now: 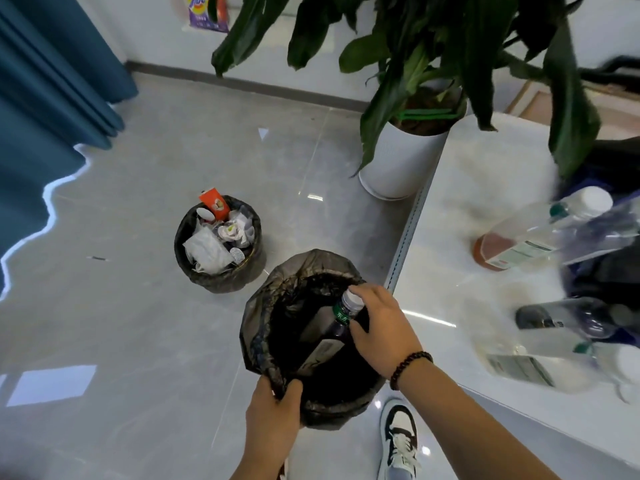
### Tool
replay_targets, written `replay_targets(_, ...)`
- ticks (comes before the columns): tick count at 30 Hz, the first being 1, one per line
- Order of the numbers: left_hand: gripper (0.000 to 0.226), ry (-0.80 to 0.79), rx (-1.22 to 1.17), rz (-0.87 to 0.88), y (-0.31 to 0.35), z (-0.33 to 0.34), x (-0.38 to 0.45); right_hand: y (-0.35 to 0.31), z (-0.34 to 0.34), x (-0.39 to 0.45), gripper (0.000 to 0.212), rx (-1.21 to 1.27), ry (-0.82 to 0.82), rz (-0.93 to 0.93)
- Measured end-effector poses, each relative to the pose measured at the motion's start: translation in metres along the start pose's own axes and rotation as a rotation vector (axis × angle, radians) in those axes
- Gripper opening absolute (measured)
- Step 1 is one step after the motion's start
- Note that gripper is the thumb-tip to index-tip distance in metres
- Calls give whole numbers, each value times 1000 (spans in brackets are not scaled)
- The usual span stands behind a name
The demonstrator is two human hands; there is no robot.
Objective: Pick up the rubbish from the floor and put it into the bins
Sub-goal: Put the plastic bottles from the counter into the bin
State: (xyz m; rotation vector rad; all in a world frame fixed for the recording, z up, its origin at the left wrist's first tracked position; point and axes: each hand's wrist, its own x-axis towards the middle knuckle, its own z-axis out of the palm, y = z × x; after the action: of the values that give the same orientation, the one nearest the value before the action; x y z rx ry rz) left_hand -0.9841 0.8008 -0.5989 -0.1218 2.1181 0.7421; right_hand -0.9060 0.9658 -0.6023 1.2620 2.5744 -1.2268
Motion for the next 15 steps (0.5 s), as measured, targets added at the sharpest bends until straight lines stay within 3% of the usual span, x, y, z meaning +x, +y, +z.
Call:
replay_targets(8, 23, -16, 42, 6, 24, 32, -18, 27, -83, -49, 40, -175, 285, 131)
replay_targets(12, 22, -41, 35, 58, 33, 52, -23, 39, -122, -65, 50, -492, 198, 338)
replay_targets(15, 32, -26, 57, 65, 28, 66, -19, 58, -147, -79, 47, -573, 240, 488)
